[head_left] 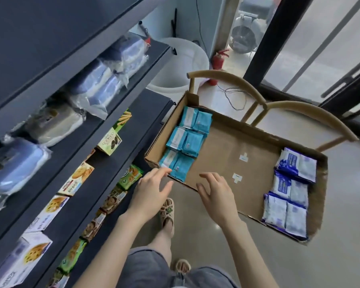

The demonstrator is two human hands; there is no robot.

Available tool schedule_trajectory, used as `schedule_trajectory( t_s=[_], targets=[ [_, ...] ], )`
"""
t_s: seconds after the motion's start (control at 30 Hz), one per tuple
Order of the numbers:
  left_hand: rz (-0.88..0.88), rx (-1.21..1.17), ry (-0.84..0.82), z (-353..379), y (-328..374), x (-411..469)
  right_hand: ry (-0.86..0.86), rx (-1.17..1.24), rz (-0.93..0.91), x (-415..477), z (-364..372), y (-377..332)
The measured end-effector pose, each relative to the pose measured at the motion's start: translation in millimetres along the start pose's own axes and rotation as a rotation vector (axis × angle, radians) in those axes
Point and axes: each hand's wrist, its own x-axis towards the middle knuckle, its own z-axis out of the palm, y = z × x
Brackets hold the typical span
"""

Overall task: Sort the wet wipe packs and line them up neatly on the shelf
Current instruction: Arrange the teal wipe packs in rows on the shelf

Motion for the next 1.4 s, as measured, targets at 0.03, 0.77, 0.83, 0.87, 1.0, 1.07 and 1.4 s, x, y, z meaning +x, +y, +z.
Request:
schedule_trajectory(
  t_s=[0.03, 0.77, 0.83, 0.87, 1.0, 1.07, 1.4],
  targets=[
    [-0.016, -0.003, -0.019, -0.8, -5.4, 18.0, -0.017, 0.004, 0.019, 17.2, 5.5, 0.2],
    [-0.653, -0.052, -0.336, 178.1, -171.2, 281.4, -0.358, 0.292, 0.648, 225.1, 217.2, 129.9],
    [-0.716, -0.032, -0.352, 195.7, -184.9, 291.4, -0.350, 0.353, 0.735, 228.4, 240.5, 142.1],
    [-0.732, -0.020, -0.358, 203.7, -190.8, 296.0, -0.333, 0.382, 0.780, 230.3, 250.6, 146.6],
    [-0.740, 0.134, -0.302, 227.4, -204.8, 302.1, -0.228, 0.458, 0.919, 228.8, 281.9, 156.8],
    [-0.711, 0.223, -0.269, 233.8, -206.0, 301.0, -0.169, 0.463, 0.982, 229.5, 292.5, 159.9],
    [-0.765, -0.021, -0.233, 217.3, -191.9, 291.4, -0.101, 0.694, 1.049, 219.2, 282.2, 158.9]
  ],
)
